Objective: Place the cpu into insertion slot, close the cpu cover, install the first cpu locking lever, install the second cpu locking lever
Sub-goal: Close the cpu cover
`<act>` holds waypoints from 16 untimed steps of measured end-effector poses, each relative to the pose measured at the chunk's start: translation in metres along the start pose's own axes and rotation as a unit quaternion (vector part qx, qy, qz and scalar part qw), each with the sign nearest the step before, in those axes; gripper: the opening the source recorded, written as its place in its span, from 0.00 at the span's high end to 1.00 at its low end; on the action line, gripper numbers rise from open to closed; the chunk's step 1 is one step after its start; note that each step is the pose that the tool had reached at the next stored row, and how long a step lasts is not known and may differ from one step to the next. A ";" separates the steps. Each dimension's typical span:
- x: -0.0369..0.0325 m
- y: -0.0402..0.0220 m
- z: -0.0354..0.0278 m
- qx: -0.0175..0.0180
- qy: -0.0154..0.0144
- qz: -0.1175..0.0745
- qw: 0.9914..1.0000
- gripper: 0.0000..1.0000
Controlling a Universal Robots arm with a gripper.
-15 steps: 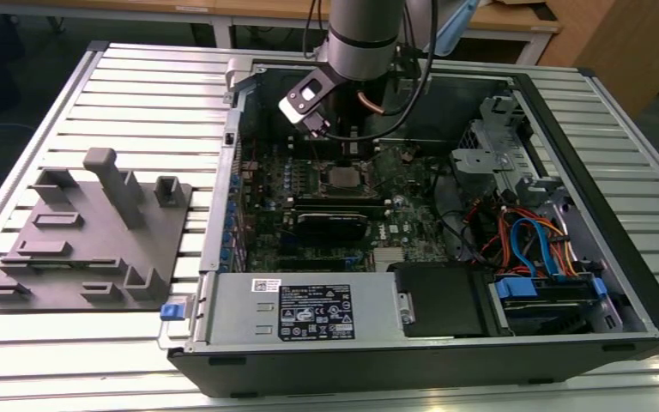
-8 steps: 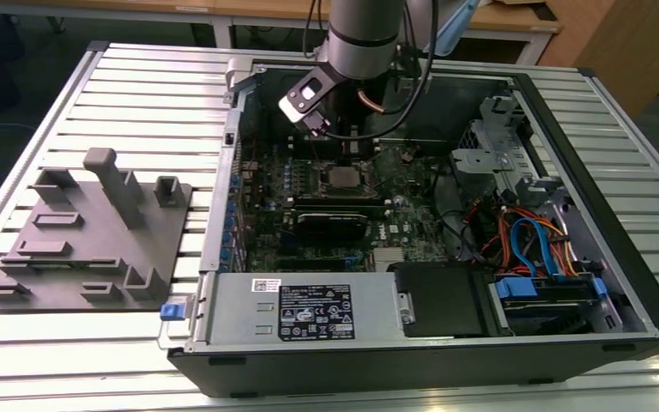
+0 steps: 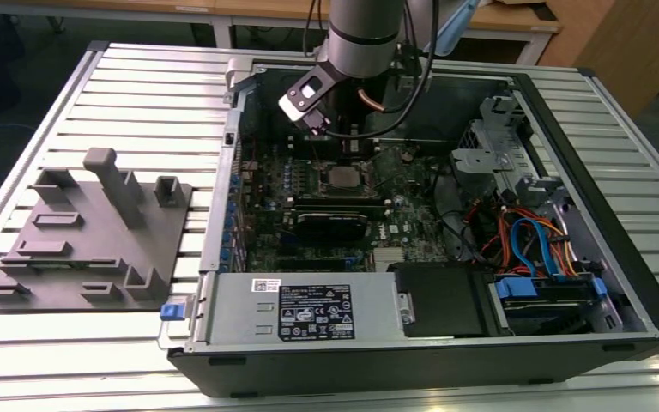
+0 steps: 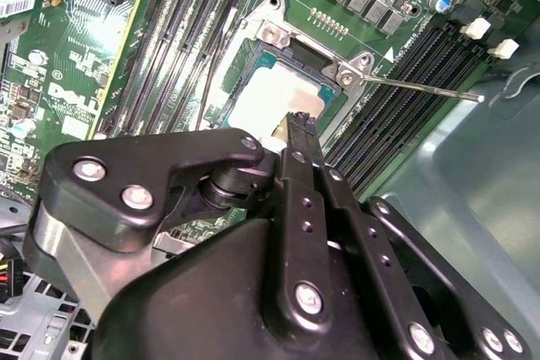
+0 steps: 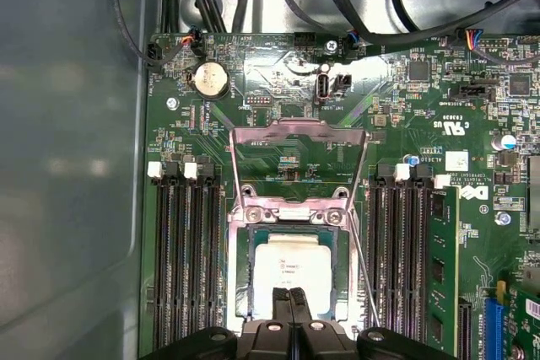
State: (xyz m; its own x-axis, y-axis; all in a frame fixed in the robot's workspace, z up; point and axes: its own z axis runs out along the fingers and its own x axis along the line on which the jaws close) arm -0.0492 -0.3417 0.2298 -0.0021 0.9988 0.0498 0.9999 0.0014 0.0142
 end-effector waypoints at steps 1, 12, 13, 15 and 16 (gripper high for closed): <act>0.0000 0.0000 -0.0001 0.000 0.000 0.000 1.000 0.89; 0.0001 0.0000 -0.0023 0.000 0.000 0.000 1.000 0.89; 0.0001 0.0000 -0.0026 0.000 0.000 0.000 1.000 0.89; 0.0001 0.0000 -0.0033 0.000 0.000 0.000 1.000 0.89; 0.0001 0.0000 -0.0037 0.000 0.000 0.000 1.000 0.89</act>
State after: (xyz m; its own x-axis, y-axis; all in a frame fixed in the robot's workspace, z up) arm -0.0493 -0.3417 0.2335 -0.0020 0.9988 0.0495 0.9999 0.0013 0.0140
